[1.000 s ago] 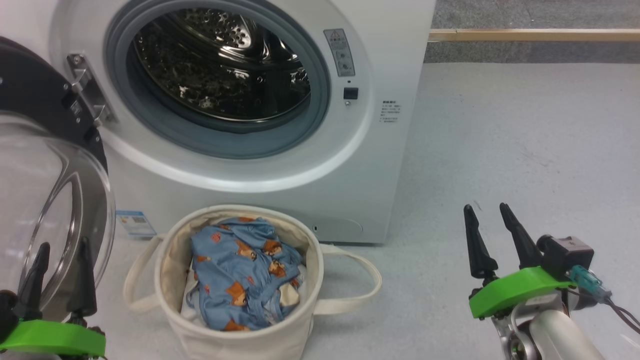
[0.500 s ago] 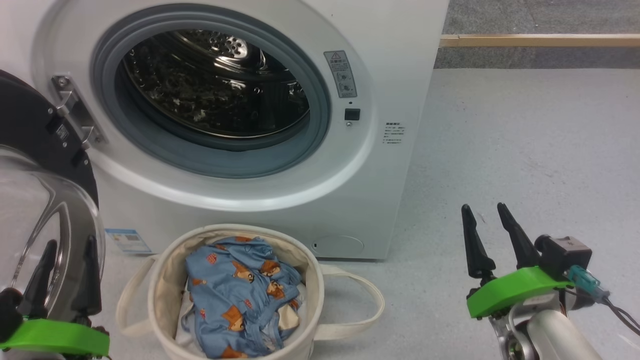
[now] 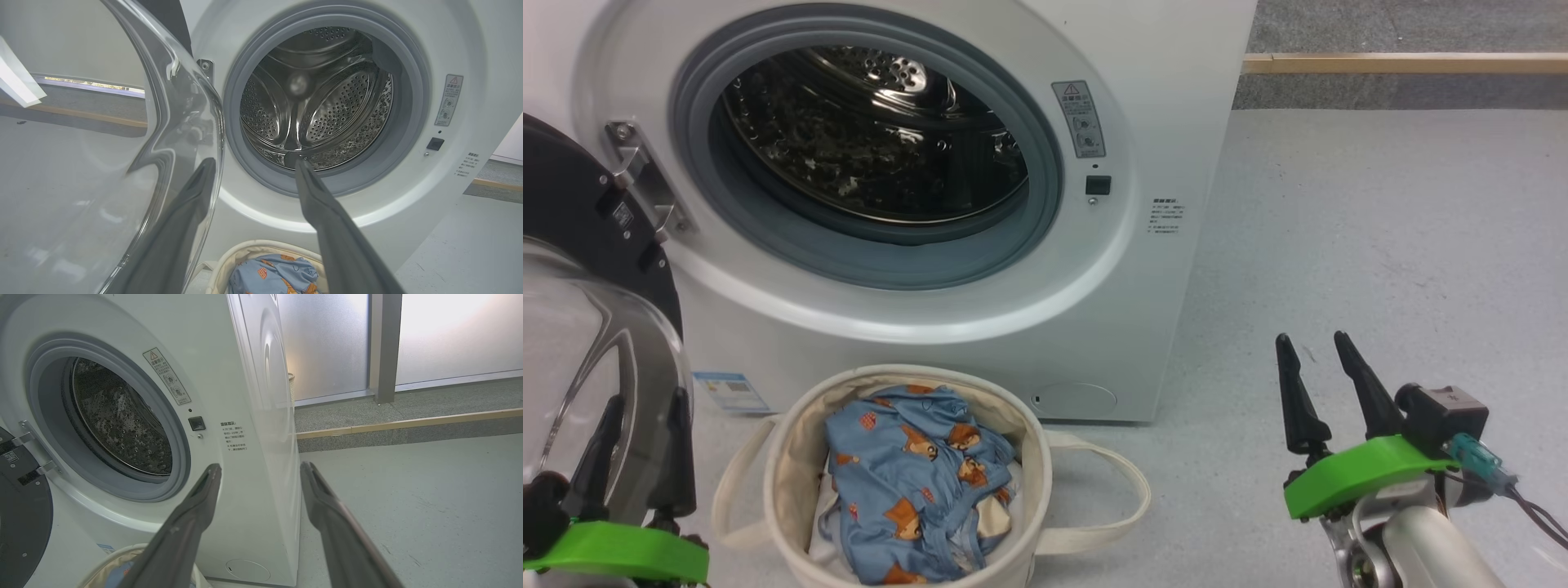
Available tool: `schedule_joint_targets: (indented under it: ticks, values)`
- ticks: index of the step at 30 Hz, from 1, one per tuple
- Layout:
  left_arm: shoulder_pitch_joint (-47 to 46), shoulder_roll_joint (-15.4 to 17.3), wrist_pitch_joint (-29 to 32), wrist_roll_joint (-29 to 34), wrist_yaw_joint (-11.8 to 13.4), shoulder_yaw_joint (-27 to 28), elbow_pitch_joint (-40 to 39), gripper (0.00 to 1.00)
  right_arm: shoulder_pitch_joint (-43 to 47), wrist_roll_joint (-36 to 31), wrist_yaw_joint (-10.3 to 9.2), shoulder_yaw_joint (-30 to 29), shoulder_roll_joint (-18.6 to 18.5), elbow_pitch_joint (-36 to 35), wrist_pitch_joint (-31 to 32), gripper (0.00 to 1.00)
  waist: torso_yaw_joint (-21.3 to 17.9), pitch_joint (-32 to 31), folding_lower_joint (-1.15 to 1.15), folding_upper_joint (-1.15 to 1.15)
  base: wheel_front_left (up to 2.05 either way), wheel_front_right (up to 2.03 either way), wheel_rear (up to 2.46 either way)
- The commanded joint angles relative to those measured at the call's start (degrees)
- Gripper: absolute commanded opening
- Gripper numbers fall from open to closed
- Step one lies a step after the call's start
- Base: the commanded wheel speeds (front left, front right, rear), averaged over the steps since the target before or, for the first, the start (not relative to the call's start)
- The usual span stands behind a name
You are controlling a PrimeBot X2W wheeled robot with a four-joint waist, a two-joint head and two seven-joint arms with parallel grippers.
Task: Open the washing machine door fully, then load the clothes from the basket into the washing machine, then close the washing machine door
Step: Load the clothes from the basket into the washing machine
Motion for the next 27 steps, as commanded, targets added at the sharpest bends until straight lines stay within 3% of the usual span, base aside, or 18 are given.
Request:
schedule_joint_targets:
  ticks: [1,27]
  values:
    - [-3.27,2.32,-0.5,0.12,-0.32,2.01,-1.65,1.0,-1.54,-0.45,0.03,0.64,0.11,-1.63,-0.71,1.0,-0.03,-0.01,0.0,0.0,0.32,-0.15,-0.17]
    - [-3.55,2.11,-0.5,0.52,-0.32,1.83,-0.95,1.0,-1.63,-0.54,0.03,0.54,0.21,-1.51,-0.71,1.0,0.18,0.09,0.0,0.0,0.57,-0.35,-0.22]
